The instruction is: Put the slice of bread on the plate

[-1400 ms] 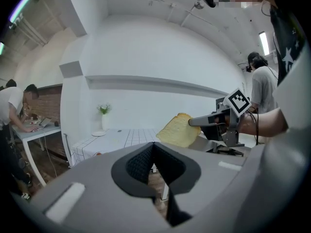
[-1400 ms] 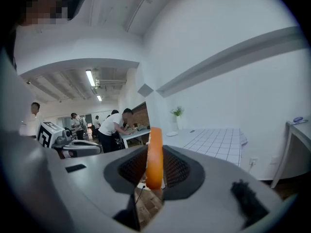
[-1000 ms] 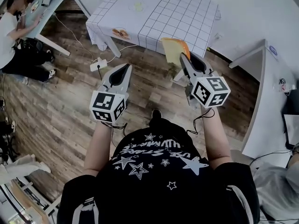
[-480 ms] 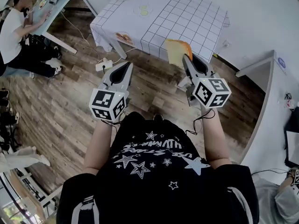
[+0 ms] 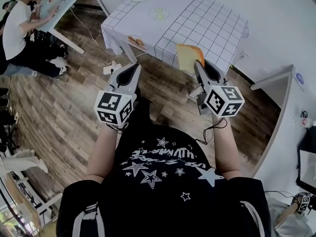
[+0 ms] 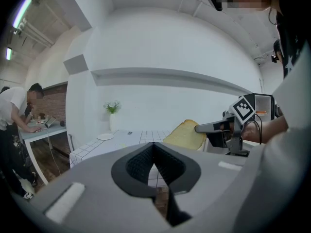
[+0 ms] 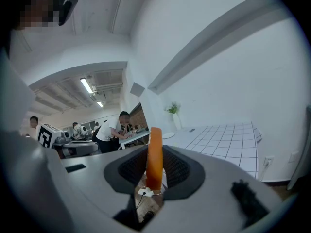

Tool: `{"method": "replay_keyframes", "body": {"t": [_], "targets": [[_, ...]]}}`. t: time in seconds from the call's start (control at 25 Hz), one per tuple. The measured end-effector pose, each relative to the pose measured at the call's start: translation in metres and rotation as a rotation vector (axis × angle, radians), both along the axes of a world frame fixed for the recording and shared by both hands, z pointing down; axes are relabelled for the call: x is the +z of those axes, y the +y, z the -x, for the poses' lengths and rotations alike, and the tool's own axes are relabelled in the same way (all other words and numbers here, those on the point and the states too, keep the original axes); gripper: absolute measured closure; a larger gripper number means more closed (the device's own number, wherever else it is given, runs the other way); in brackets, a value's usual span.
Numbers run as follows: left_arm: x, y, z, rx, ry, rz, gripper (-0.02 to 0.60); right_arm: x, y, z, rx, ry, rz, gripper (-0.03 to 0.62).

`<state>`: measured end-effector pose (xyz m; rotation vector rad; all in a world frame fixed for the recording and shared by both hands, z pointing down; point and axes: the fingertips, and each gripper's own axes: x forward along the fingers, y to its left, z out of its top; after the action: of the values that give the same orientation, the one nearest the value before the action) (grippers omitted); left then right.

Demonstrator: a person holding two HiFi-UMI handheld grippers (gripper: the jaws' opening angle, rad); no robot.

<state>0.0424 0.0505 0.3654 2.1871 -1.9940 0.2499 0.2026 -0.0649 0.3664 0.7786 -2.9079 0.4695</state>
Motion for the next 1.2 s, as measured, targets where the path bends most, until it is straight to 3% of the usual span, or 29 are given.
{"method": "replay_keyframes", "body": {"t": [0.4,1.2], "targets": [[0.013,-0.058,0.071,0.022,0.029,-0.005,0.572,0.010,-0.055,0.060,0.039,0.062,0.000,0.497],[0.019,-0.185,0.301,0.081,0.047,0.012,0.572,0.019,-0.158,0.297,0.053,0.194,0.002,0.497]]}}
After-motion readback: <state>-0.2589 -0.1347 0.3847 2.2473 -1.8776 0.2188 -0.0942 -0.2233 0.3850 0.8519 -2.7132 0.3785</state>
